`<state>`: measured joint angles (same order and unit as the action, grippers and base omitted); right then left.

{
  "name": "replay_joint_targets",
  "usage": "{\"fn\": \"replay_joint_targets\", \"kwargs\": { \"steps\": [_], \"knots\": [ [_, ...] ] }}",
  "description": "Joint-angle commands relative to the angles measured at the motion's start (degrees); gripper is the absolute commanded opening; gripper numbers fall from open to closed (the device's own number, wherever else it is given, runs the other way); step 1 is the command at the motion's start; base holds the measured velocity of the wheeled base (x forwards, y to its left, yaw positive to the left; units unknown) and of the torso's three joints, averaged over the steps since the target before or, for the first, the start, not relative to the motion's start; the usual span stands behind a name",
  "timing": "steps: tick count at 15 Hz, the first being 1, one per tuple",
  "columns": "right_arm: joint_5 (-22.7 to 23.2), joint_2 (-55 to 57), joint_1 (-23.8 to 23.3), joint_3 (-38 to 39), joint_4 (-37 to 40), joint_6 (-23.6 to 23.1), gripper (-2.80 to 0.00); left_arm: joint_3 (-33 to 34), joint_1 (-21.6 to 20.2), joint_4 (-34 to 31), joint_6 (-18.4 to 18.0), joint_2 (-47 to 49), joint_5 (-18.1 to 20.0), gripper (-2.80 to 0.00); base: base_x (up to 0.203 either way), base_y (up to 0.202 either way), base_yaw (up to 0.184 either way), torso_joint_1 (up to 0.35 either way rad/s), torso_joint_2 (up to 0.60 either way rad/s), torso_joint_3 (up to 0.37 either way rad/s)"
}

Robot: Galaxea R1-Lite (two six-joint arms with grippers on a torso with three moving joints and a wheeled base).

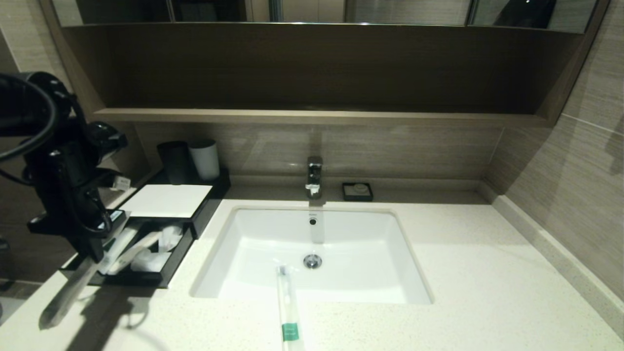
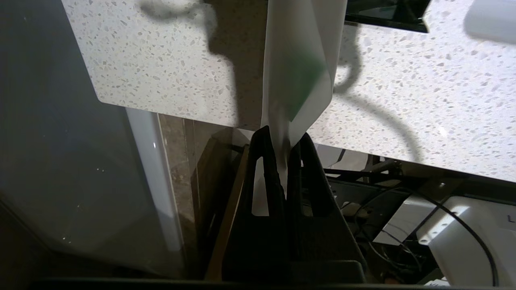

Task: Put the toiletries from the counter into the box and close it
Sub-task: Place the bathroom toiletry into the drawer

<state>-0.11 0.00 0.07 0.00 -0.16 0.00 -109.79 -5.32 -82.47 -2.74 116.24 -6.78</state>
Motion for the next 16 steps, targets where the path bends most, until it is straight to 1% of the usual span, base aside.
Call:
{"fn": "replay_joint_targets", "kwargs": {
  "steps": [1, 3, 6, 12, 16],
  "knots": [
    [0.02, 0.0, 0.01, 0.09, -0.02, 0.0, -2.8, 0.01, -1.53, -1.08, -1.26, 2.43, -1.09, -2.8, 0.0, 0.0, 0.0, 0.0, 0.0, 0.0],
    [0.02, -0.06, 0.01, 0.09, -0.02, 0.0, -2.8, -0.08, -2.11, -1.2, -2.03, 3.75, -1.89, -2.8, 0.0, 0.0, 0.0, 0.0, 0.0, 0.0],
    [0.02, -0.03, 0.01, 0.09, -0.02, 0.0, -2.8, -0.43, -3.01, -0.47, -2.03, 5.69, -3.76, -2.8, 0.0, 0.0, 0.0, 0.0, 0.0, 0.0],
    [0.02, 0.0, 0.01, 0.09, -0.02, 0.0, -2.8, -0.51, -4.35, 1.7, -2.0, 7.77, -4.11, -2.8, 0.0, 0.0, 0.0, 0.0, 0.0, 0.0],
    [0.02, 0.0, 0.01, 0.09, -0.02, 0.0, -2.8, -0.51, -4.36, 2.93, -1.91, 8.39, -4.11, -2.8, 0.0, 0.0, 0.0, 0.0, 0.0, 0.0]
  ]
}}
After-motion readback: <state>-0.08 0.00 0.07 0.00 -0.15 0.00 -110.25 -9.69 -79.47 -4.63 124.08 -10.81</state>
